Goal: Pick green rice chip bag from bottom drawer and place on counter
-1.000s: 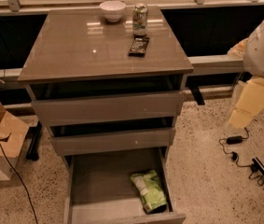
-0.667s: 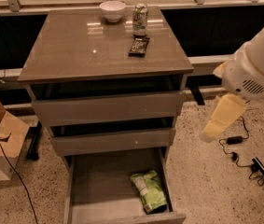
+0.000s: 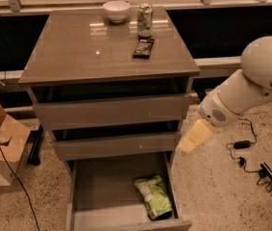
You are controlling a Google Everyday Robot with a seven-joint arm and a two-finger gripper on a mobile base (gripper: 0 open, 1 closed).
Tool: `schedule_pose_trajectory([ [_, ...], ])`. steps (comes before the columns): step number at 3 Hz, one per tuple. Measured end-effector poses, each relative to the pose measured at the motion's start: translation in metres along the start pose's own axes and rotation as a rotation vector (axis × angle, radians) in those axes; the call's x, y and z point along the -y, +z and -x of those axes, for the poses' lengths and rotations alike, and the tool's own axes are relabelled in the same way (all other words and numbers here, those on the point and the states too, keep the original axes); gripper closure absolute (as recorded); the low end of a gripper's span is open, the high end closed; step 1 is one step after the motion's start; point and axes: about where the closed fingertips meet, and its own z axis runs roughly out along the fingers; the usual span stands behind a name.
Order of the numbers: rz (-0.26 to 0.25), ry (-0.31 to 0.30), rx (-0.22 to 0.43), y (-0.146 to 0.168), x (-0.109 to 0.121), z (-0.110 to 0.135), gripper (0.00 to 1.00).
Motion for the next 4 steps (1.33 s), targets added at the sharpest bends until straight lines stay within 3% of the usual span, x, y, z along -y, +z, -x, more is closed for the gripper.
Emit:
schedule_pose_trajectory([
  [2, 0.057, 0.045, -0.026, 0.031, 0.004, -0.009, 0.00],
  [3, 0.129, 0.176, -0.018, 0.105, 0.012, -0.015, 0.00],
  [4, 0.145, 0.255, -0.011, 0.163, 0.018, -0.022, 0.00],
])
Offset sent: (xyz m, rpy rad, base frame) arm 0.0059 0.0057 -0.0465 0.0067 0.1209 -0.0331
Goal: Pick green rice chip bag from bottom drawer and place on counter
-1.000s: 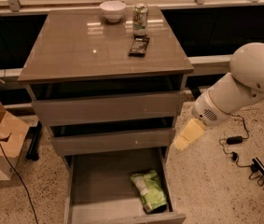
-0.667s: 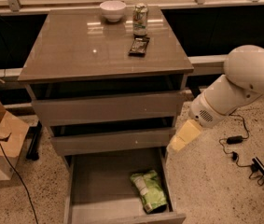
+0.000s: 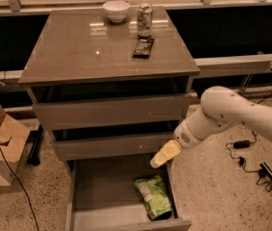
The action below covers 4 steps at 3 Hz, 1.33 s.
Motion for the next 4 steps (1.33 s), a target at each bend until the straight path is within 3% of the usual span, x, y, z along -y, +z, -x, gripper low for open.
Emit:
schedule_pose_trajectory([
  [2, 0.055, 0.222, 0.019, 0.129, 0.053, -0.033, 0.00],
  [3, 0.084, 0.248, 0.000, 0.154, 0.054, -0.048, 0.00],
  [4, 0.082, 0.258, -0.011, 0.159, 0.054, -0.049, 0.00],
])
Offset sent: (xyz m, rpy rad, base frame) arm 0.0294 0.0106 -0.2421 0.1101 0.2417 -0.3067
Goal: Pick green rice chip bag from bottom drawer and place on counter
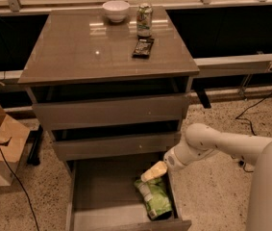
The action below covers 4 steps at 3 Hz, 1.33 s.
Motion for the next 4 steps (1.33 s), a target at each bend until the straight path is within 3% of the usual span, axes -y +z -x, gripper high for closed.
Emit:
schedule_pose_trajectory([
  [2, -0.087, 0.117, -0.076, 0.080, 0.040, 0.002, 0.00],
  [4, -0.099, 0.236, -0.128, 0.168, 0.089, -0.023, 0.00],
])
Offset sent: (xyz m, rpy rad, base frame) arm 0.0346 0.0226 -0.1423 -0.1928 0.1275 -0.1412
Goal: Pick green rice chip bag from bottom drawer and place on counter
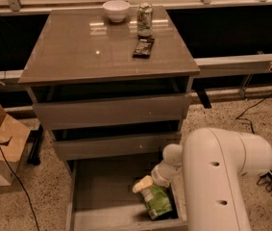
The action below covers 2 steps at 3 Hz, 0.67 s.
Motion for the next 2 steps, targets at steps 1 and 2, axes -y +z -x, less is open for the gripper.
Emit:
schedule_pose_trajectory([
  [1, 0.037, 0.041, 0.000, 0.029, 0.016, 0.000, 0.00],
  [2, 0.093, 0.076, -0.030, 0.068, 0.039, -0.002, 0.00],
])
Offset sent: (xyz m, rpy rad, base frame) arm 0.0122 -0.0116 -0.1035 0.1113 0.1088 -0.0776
